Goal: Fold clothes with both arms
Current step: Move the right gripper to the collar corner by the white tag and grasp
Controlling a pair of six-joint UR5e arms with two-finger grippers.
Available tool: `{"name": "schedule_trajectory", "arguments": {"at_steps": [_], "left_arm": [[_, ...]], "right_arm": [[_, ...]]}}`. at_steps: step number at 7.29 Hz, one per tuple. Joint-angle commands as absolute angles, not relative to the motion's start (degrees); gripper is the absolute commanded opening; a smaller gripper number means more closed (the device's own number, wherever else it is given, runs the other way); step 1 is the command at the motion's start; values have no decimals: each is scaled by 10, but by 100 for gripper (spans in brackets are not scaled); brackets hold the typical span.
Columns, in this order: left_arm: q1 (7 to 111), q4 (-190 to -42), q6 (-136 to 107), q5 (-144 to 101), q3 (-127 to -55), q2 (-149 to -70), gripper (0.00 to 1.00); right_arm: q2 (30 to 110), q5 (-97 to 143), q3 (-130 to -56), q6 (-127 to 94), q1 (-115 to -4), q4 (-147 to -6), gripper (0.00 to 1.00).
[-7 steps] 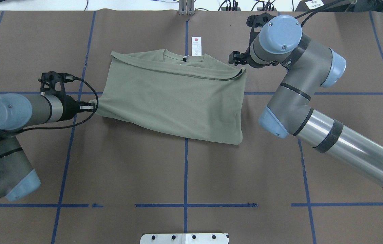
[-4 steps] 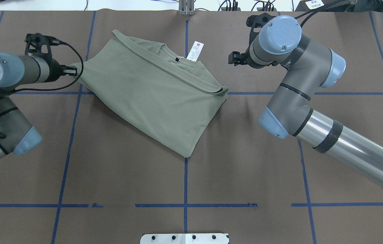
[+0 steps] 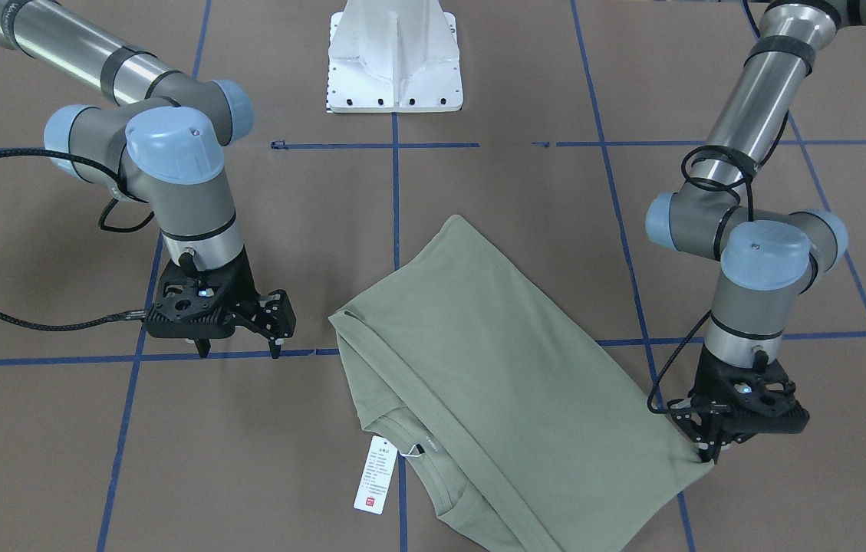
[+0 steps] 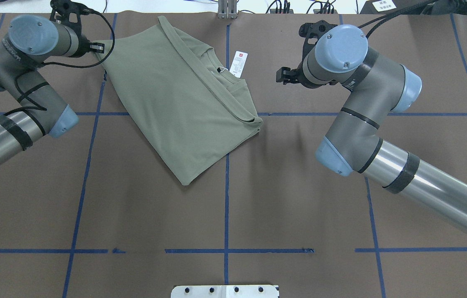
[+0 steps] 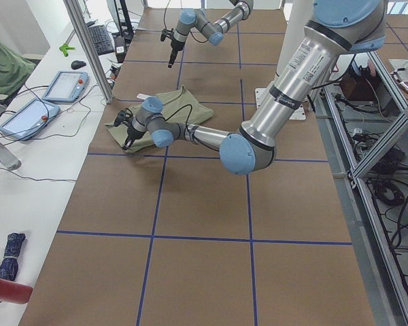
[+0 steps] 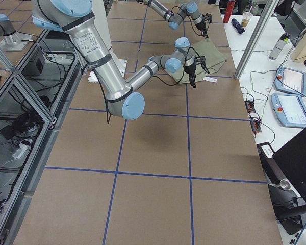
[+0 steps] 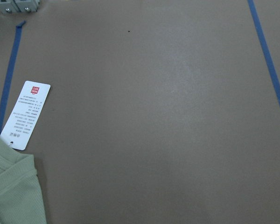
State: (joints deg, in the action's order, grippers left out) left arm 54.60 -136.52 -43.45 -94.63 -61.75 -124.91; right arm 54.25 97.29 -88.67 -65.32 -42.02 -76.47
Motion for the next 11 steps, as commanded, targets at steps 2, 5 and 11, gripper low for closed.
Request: {"name": "schedule_trajectory", "arguments": {"at_steps": [2, 5, 11], "left_arm": [[548, -1406, -421, -958, -688, -1204, 100], [545, -1449, -488, -1019, -727, -1159, 100], [519, -1472, -530, -1018, -725, -1159, 100]], "right_arm": [[508, 919, -881, -773, -362, -765, 94], [452, 860, -774, -934, -333, -709, 74], [410, 853, -681, -874, -323, -697, 66]]}}
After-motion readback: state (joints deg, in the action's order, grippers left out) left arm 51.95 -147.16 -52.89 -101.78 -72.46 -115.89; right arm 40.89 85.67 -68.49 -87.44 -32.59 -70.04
